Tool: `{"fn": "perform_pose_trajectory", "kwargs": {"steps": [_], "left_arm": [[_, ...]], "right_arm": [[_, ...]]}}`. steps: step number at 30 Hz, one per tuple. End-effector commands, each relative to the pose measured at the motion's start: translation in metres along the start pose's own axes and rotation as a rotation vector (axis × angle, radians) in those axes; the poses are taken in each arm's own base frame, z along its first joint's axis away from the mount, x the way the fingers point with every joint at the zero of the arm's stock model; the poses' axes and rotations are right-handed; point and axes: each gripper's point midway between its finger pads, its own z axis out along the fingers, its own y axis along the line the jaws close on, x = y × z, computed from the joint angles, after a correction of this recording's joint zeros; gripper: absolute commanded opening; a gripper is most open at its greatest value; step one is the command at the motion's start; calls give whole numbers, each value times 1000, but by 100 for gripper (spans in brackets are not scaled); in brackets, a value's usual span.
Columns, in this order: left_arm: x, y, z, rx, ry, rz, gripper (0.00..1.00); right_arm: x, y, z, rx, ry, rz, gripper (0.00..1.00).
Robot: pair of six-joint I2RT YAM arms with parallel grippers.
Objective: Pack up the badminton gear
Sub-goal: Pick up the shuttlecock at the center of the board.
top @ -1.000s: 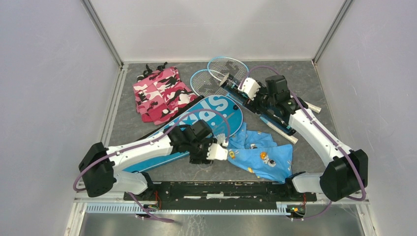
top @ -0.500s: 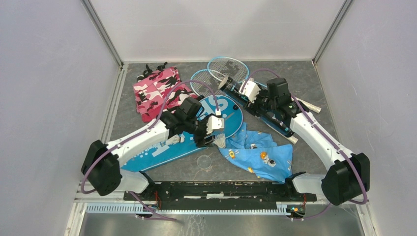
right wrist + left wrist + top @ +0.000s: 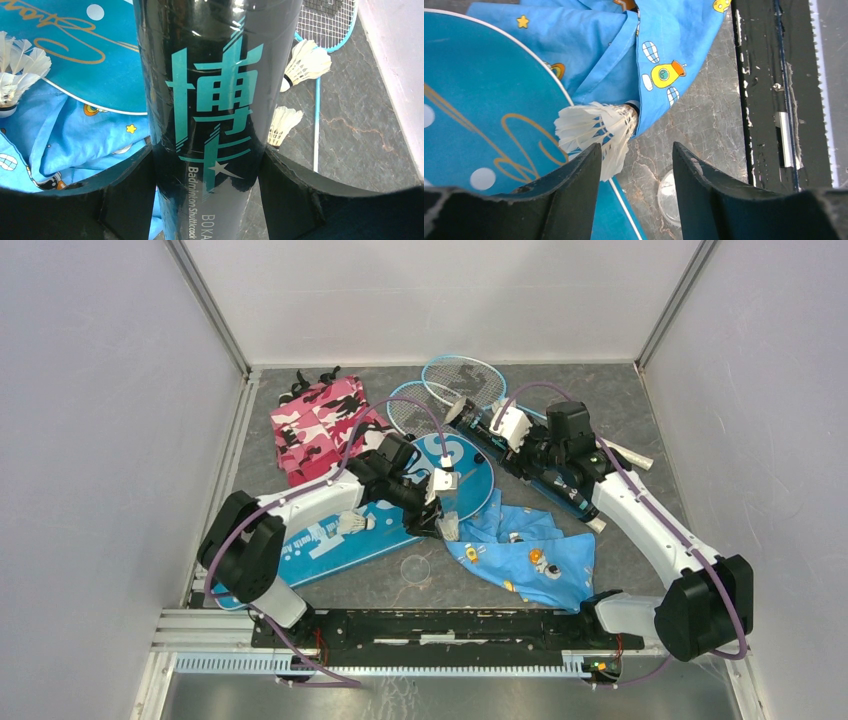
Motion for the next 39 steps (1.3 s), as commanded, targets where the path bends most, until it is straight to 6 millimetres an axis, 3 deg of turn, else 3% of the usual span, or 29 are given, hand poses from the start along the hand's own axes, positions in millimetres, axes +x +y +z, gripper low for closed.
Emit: {"fn": "perform_pose_trajectory", "kwargs": {"steps": [1, 7, 18, 25, 33, 39], "left_arm": [[-13, 5, 7, 50, -50, 29, 57], [-4, 6, 15, 77, -38, -8, 48], [-14, 1, 8, 88, -36, -7, 7], [-33, -4, -11, 58, -67, 37, 2], [-44, 10, -53, -64, -71, 48, 2], [-33, 32, -111, -228, -57, -9, 2]], "right_arm": [[-15, -9, -6, 33, -63, -28, 5], [-11, -8, -4, 25, -57, -22, 5], [-8, -7, -3, 14, -49, -25, 5], [-10, -3, -6, -11, -58, -46, 6], [-15, -11, -13, 11, -47, -63, 6], [-18, -18, -16, 14, -20, -92, 6]]}}
